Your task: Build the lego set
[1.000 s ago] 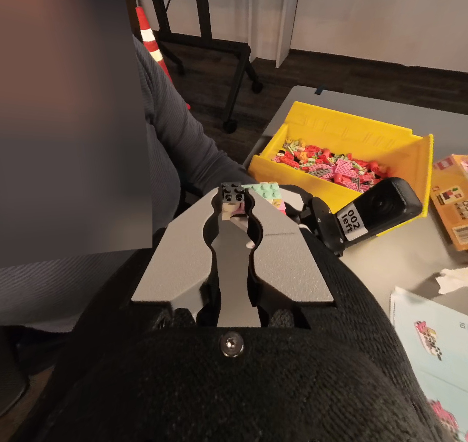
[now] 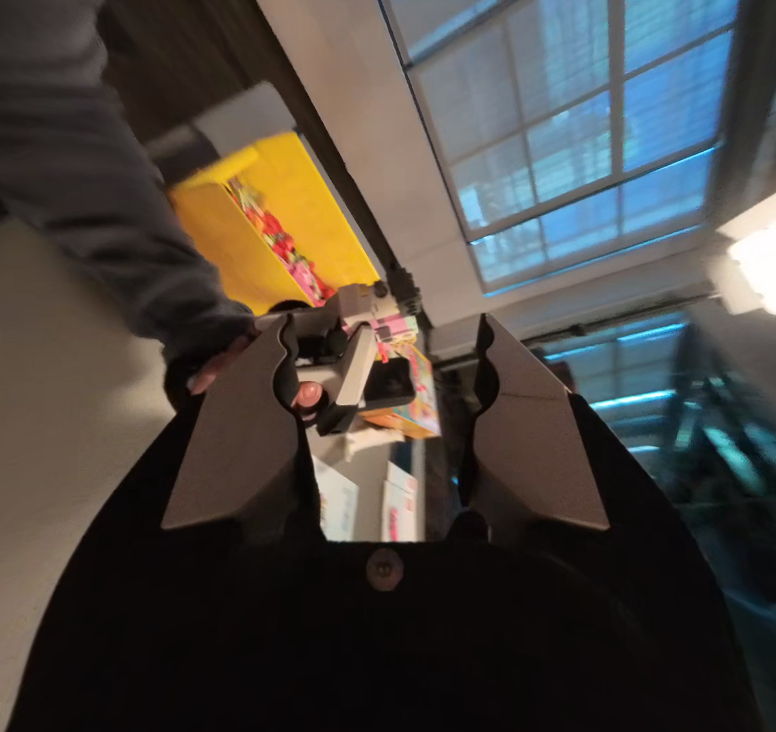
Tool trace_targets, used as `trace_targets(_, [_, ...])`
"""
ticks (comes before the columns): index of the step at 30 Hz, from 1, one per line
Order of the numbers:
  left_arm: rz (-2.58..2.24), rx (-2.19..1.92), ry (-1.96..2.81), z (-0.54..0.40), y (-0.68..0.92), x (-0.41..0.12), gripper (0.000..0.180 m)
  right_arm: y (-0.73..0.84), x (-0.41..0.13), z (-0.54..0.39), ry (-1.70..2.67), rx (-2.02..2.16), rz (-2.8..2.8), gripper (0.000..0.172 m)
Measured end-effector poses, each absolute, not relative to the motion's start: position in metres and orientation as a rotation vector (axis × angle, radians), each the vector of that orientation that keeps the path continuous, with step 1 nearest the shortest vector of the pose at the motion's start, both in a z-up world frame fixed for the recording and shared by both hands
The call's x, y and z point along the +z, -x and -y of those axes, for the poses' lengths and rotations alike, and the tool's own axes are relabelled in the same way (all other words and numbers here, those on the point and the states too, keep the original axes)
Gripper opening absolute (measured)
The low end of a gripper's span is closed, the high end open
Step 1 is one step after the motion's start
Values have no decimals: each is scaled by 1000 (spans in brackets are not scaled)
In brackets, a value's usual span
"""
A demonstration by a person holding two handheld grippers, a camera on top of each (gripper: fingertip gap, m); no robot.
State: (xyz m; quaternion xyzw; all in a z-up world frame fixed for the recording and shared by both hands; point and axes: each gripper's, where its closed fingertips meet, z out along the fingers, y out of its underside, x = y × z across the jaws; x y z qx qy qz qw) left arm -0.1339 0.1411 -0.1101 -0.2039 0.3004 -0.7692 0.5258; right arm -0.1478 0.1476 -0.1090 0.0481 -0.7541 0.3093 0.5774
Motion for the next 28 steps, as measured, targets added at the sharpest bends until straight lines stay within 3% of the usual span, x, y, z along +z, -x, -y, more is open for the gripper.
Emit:
trace_targets(9, [-708, -1867, 503, -145, 130, -112, 16, 156, -112, -146, -197, 505, 1637, 44])
trace_targets(28, [-595, -1900, 488, -162, 131, -115, 16, 155, -118, -164, -133, 457, 1607, 40])
